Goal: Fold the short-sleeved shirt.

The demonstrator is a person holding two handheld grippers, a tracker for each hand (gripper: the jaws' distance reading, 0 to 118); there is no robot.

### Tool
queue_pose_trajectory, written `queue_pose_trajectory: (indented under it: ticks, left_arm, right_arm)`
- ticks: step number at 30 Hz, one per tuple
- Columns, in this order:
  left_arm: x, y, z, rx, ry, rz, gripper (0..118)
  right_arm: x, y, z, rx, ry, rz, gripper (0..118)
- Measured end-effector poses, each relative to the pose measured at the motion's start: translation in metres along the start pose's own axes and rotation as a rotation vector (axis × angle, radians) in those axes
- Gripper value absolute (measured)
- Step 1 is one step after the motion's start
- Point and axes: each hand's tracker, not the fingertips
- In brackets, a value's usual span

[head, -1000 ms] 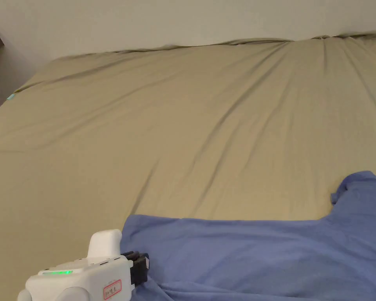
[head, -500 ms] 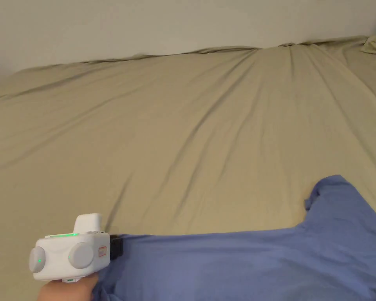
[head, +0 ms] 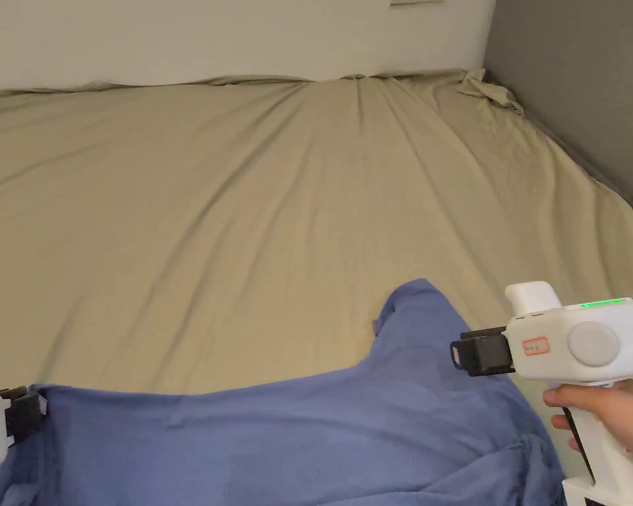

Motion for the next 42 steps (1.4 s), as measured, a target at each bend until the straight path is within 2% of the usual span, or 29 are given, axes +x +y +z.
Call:
queue_pose_trajectory:
  ticks: [3, 5, 6, 7, 9, 10, 12, 15, 18, 21, 24, 25, 28, 31, 34, 40, 42]
  left_arm:
    - [-0.002, -0.001, 0.0, -0.017, -0.005, 0.027, 4]
    - [-0.005, -0.001, -0.003, -0.024, 0.001, 0.035, 4]
    - [-0.006, 0.0, -0.004, -0.031, 0.005, 0.043, 4]
    - [-0.008, 0.0, -0.006, -0.038, 0.01, 0.051, 4]
    - [-0.012, 0.001, -0.007, -0.046, 0.01, 0.063, 4]
    - [-0.021, -0.001, -0.012, -0.048, 0.011, 0.069, 4]
    - [-0.024, 0.0, -0.012, -0.05, -0.001, 0.075, 4]
    - [-0.033, 0.003, -0.009, -0.055, -0.032, 0.101, 4]
    - [-0.035, 0.006, 0.008, -0.053, -0.066, 0.101, 4]
    - [-0.044, 0.005, 0.037, -0.042, -0.13, 0.064, 4]
    - [-0.065, -0.012, 0.066, -0.051, -0.162, 0.03, 4]
    - [-0.07, -0.017, 0.077, -0.054, -0.185, 0.03, 4]
    - [-0.078, -0.04, 0.109, -0.072, -0.264, 0.059, 4]
    - [-0.081, -0.069, 0.124, -0.115, -0.31, 0.007, 4]
    - [-0.075, -0.098, 0.115, -0.2, -0.267, -0.063, 4]
    - [-0.084, -0.133, 0.037, -0.302, -0.148, -0.062, 4]
    - [-0.078, -0.135, 0.028, -0.298, -0.142, -0.038, 4]
  right_arm:
    - [0.021, 0.014, -0.039, -0.122, -0.022, -0.045, 117]
    - [0.007, 0.023, -0.04, -0.134, -0.058, -0.076, 114]
    - [0.005, 0.024, -0.045, -0.16, -0.08, -0.084, 101]
    - [0.001, 0.024, -0.048, -0.197, -0.101, -0.062, 71]
    - [-0.009, 0.021, -0.046, -0.185, -0.124, 0.002, 27]
    - [-0.016, 0.021, -0.039, -0.142, -0.098, 0.026, 5]
    - [-0.023, 0.018, -0.031, -0.137, -0.098, 0.112, 5]
    - [-0.03, 0.019, -0.004, -0.104, -0.028, 0.07, 5]
    - [-0.022, 0.02, 0.053, -0.007, 0.046, 0.048, 5]
    - [-0.016, 0.011, 0.104, 0.033, 0.114, 0.085, 5]
    - [-0.012, -0.018, 0.146, 0.022, 0.13, 0.132, 5]
    - [-0.021, -0.028, 0.165, 0.017, 0.134, 0.149, 5]
    - [-0.019, -0.064, 0.182, -0.026, 0.147, 0.126, 5]
    - [-0.017, -0.102, 0.175, -0.116, 0.139, 0.12, 5]
    - [-0.024, -0.129, 0.156, -0.195, 0.106, 0.129, 5]
    - [-0.033, -0.159, 0.095, -0.276, 0.044, 0.163, 5]
    - [-0.02, -0.165, 0.078, -0.274, 0.034, 0.122, 5]
